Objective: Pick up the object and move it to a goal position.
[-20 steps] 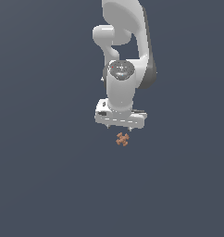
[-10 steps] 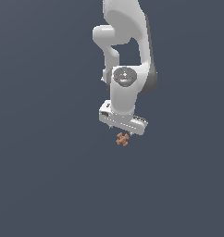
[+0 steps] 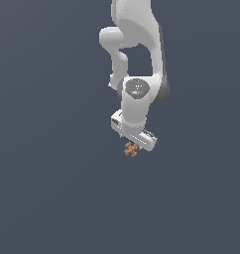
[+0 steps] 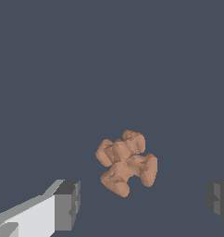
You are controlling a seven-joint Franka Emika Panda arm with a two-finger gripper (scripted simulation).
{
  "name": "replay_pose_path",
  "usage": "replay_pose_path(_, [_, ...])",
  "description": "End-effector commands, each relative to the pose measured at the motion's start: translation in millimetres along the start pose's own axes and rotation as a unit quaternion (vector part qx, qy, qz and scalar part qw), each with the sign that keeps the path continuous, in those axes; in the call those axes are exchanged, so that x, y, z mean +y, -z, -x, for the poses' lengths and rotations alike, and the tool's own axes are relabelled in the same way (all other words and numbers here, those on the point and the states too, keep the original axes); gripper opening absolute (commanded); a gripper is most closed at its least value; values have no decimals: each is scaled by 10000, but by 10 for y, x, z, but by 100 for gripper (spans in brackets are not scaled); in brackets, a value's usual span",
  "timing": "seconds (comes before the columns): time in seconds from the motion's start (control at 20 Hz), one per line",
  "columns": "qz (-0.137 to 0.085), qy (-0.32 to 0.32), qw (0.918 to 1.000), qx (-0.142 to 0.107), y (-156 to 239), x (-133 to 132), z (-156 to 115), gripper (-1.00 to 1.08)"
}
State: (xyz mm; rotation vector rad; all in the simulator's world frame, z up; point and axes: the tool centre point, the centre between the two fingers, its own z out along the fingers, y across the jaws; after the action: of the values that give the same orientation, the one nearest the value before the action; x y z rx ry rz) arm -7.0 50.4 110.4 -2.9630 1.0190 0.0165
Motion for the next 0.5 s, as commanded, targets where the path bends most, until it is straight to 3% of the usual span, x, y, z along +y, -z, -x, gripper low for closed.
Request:
replay_pose_path(0.0, [4, -294, 9996, 16, -49, -10, 14, 100])
replay_pose_path(0.45, [13, -961, 9954, 55, -160, -31, 48, 100])
